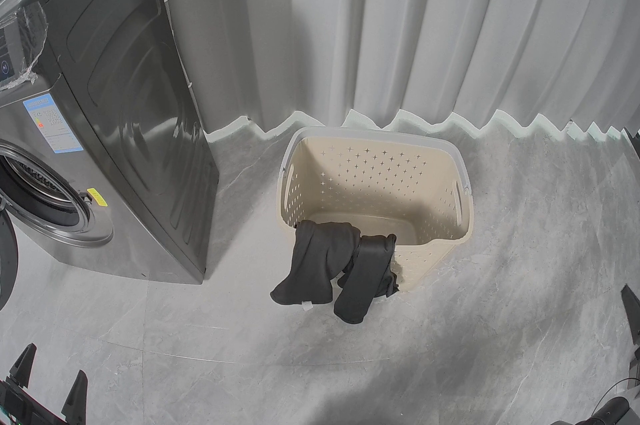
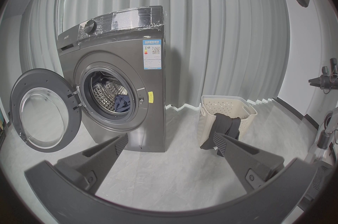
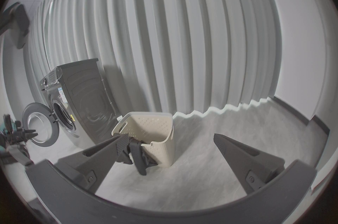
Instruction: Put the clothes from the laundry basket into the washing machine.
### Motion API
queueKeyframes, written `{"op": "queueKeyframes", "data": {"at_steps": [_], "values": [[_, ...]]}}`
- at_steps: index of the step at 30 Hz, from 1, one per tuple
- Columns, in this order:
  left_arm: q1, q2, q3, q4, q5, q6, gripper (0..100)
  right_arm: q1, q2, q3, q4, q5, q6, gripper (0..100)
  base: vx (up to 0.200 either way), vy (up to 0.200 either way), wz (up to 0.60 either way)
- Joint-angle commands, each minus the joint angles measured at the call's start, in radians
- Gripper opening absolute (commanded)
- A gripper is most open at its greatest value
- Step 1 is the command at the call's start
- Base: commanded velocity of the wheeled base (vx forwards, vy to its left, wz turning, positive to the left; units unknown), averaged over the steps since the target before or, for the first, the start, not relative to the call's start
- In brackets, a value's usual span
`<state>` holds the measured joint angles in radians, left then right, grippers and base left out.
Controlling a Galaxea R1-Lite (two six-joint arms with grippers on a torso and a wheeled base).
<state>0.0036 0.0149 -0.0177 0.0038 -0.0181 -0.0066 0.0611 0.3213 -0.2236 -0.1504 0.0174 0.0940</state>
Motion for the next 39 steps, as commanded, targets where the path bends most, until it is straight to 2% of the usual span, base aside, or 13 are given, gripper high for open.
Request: {"op": "queueKeyframes", "data": {"at_steps": [1, 13, 16, 18, 22, 23, 26, 31, 39], "values": [[-0.001, -0.015, 0.015, 0.001, 0.000, -0.007, 100, 0.135, 0.476, -0.045, -0.093, 0.029, 0.131, 100, 0.000, 0.000, 0.00], [-0.001, -0.015, 0.015, 0.001, 0.000, -0.004, 100, 0.238, 0.926, -0.054, -0.337, 0.019, 0.145, 100, 0.000, 0.000, 0.00], [-0.001, -0.015, 0.015, 0.001, 0.000, -0.006, 100, 0.244, 1.010, -0.049, -0.406, 0.018, 0.148, 100, 0.000, 0.000, 0.00], [-0.001, -0.015, 0.015, -0.001, 0.000, -0.006, 100, 0.255, 1.055, -0.051, -0.442, 0.016, 0.165, 100, 0.000, 0.000, 0.00], [-0.001, -0.015, 0.015, 0.001, 0.000, -0.006, 100, 0.275, 1.110, -0.056, -0.479, -0.001, 0.184, 100, 0.000, 0.000, 0.00], [-0.001, -0.015, 0.015, -0.001, 0.000, -0.004, 100, 0.292, 1.151, -0.060, -0.506, -0.019, 0.187, 100, 0.000, 0.000, 0.00], [-0.001, -0.015, 0.015, 0.001, 0.000, -0.004, 100, 0.312, 1.205, -0.065, -0.555, -0.039, 0.190, 100, 0.000, 0.000, 0.00], [-0.001, -0.015, 0.015, -0.001, 0.000, -0.006, 100, 0.332, 1.262, -0.065, -0.633, -0.050, 0.196, 100, 0.000, 0.000, 0.00], [-0.001, -0.015, 0.015, -0.001, 0.000, 0.000, 100, 0.376, 1.311, -0.089, -0.647, -0.051, 0.214, 100, 0.000, 0.000, 0.00]]}}
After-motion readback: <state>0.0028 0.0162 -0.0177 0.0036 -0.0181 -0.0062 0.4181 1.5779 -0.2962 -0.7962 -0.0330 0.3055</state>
